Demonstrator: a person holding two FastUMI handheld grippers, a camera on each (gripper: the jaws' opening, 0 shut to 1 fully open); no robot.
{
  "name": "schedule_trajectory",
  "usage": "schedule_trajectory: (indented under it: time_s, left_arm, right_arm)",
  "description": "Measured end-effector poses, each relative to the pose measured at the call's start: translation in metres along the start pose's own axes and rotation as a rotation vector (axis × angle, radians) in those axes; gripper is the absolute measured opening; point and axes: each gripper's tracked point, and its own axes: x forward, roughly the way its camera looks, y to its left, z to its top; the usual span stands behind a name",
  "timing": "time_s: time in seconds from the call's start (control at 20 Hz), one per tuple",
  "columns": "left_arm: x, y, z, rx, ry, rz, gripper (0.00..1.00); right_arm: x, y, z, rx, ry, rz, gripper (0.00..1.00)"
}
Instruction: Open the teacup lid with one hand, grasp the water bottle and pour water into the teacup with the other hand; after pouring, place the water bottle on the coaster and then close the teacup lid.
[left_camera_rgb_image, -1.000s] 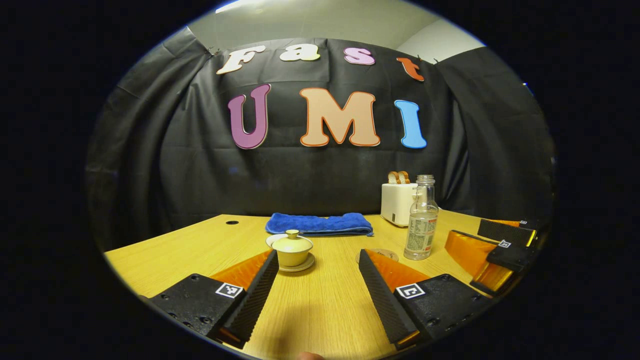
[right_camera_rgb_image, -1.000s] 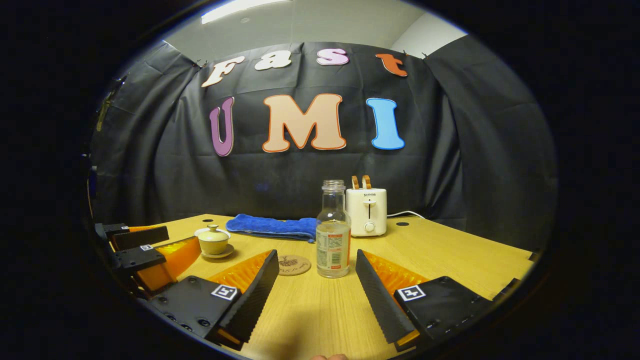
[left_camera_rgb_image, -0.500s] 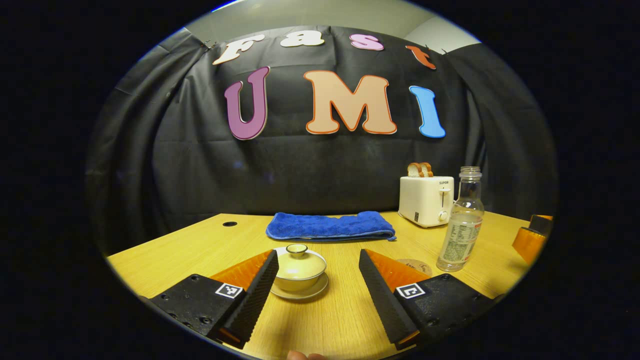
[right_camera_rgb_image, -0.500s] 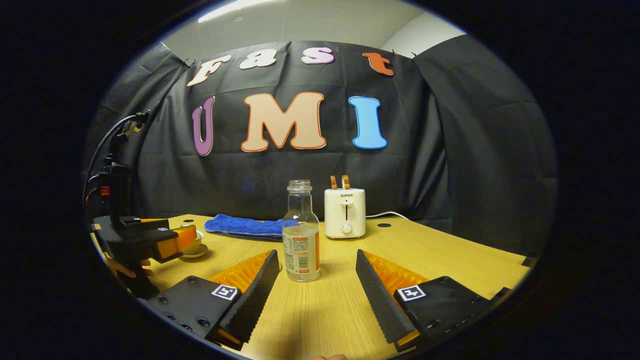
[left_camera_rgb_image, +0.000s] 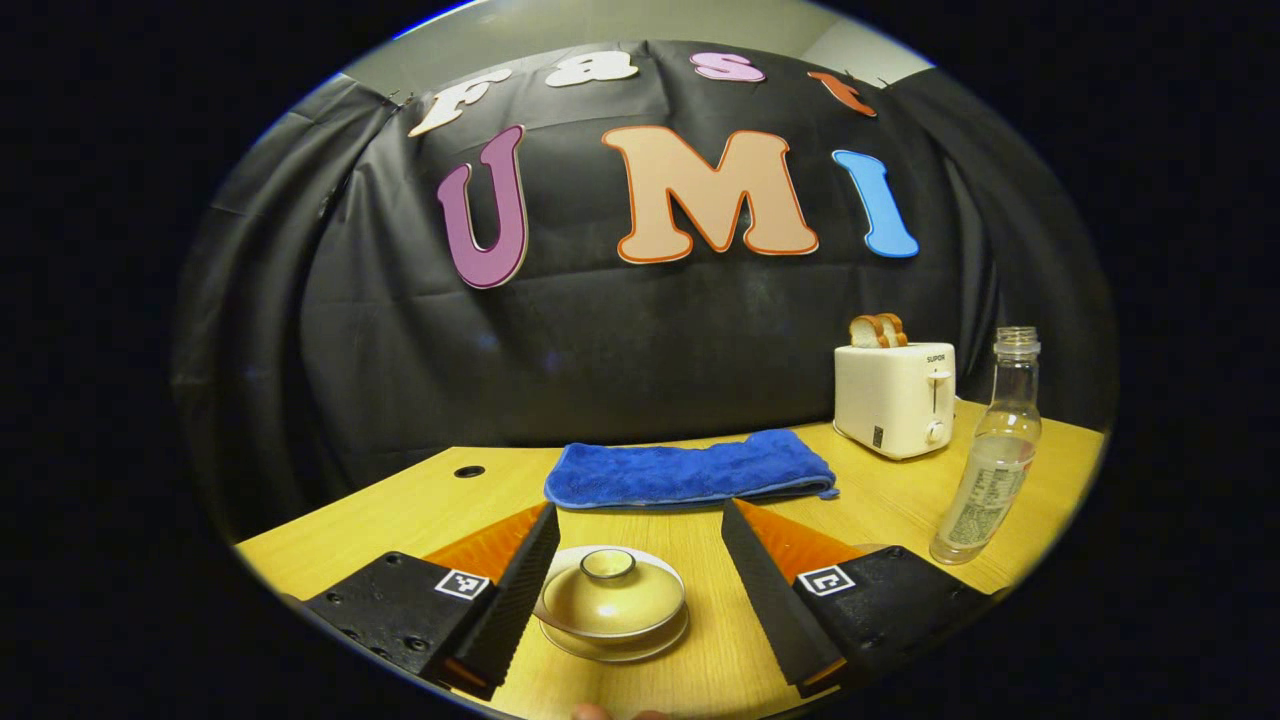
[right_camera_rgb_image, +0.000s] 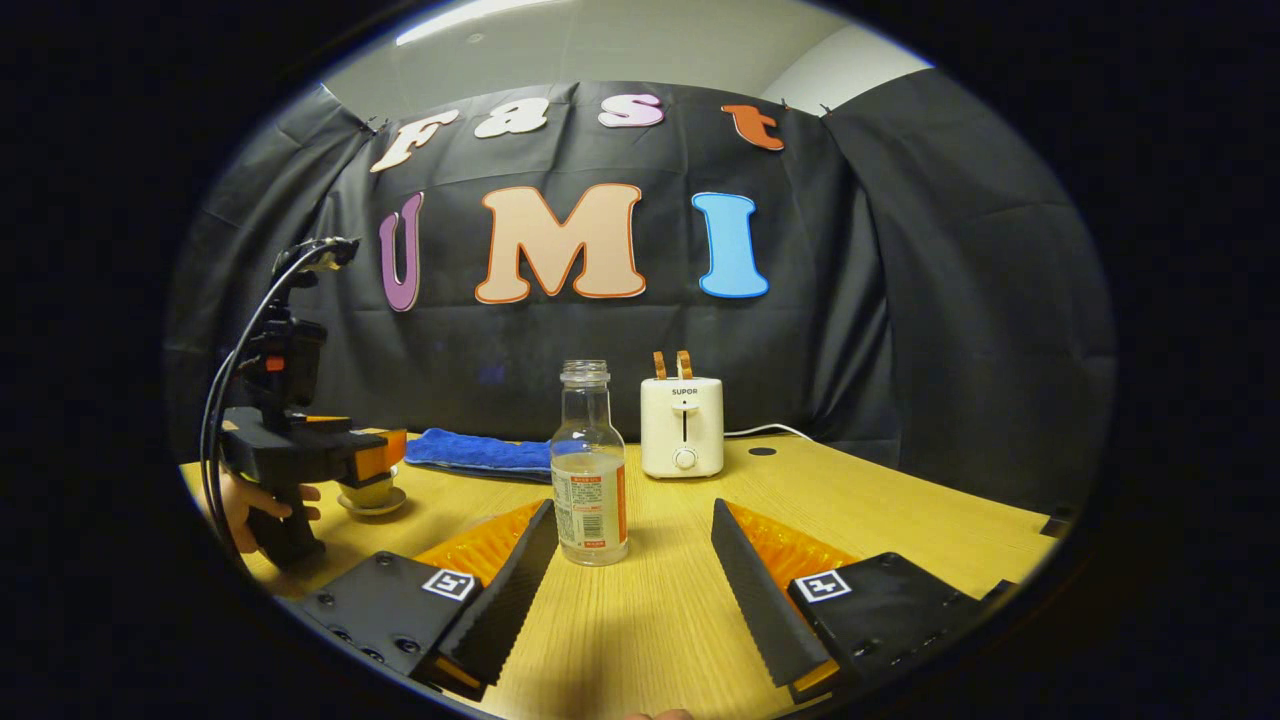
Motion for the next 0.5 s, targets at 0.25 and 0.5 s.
schedule_trajectory:
  time_s: [0.25, 0.5]
  left_arm:
    - [0.012, 0.003, 0.0, -0.002, 0.028, 0.011, 0.92]
    - [0.016, 0.002, -0.012, -0.006, 0.07, 0.012, 0.92]
  right_arm:
    - [-0.001, -0.002, -0.001, 0.0, 0.001, 0.004, 0.99]
    - [0.001, -0.004, 0.0, 0.0, 0.001, 0.004, 0.96]
